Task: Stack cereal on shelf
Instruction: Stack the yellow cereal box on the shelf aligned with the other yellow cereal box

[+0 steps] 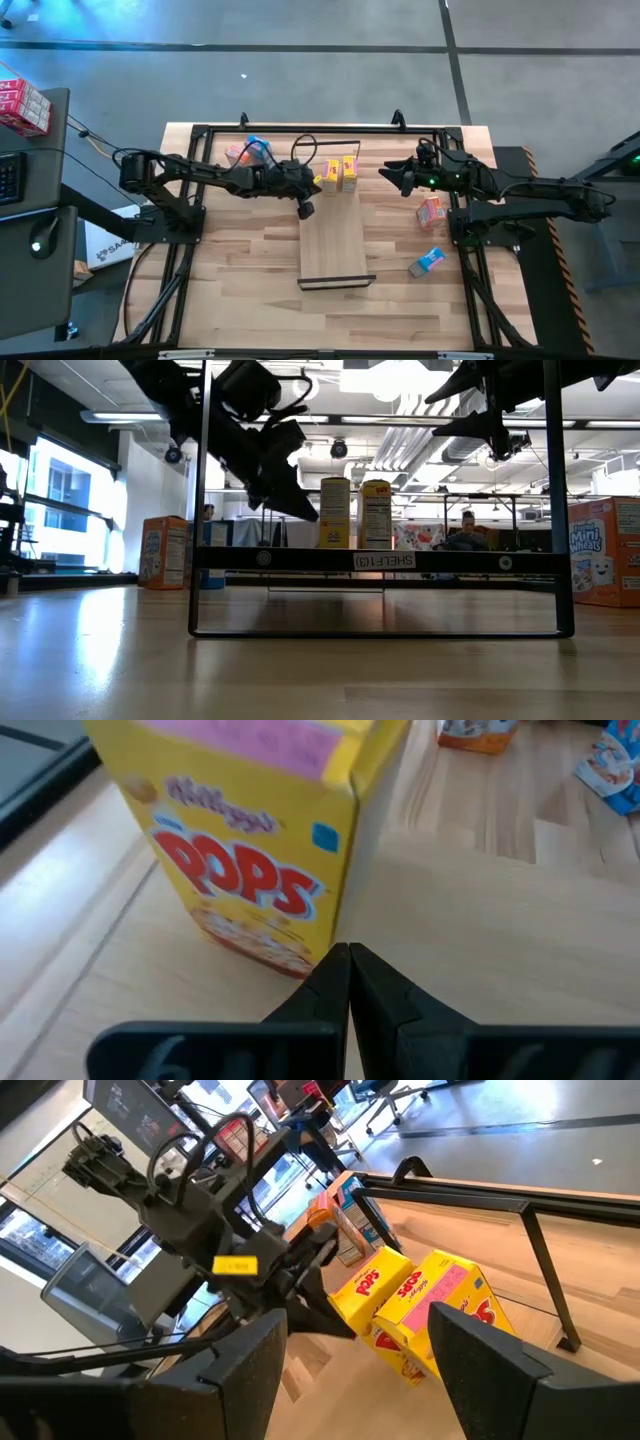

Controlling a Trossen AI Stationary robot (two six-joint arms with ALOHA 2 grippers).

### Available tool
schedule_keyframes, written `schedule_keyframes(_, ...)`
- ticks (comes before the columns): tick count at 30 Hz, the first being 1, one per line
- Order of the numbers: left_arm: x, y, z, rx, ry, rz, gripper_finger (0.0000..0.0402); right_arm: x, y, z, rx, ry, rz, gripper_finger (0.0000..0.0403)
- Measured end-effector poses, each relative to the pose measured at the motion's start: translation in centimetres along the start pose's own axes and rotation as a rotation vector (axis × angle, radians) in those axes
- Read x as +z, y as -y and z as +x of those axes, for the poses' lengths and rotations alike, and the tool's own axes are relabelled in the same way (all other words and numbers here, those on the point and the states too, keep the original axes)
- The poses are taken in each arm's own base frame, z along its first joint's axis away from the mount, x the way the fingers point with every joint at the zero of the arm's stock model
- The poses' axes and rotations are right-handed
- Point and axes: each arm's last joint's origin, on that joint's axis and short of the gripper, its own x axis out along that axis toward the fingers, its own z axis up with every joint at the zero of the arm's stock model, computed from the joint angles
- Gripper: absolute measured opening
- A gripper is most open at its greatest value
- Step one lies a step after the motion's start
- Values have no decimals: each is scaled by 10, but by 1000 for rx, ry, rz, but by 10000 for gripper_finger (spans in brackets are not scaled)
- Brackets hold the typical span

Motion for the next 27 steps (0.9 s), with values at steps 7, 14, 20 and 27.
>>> schedule_keyframes(7,-3,3,7,-10,2,-5,0,0,0,0,-1,0,-1,241)
schedule_keyframes(14,3,0,7,-21,64,-10,0,0,0,0,-1,0,-8,241)
schedule_keyframes(20,4,-1,10,-73,81,-13,0,0,0,0,-1,0,-8,241)
schedule_keyframes(27,8,-2,12,-75,131,-23,0,0,0,0,-1,0,-6,241)
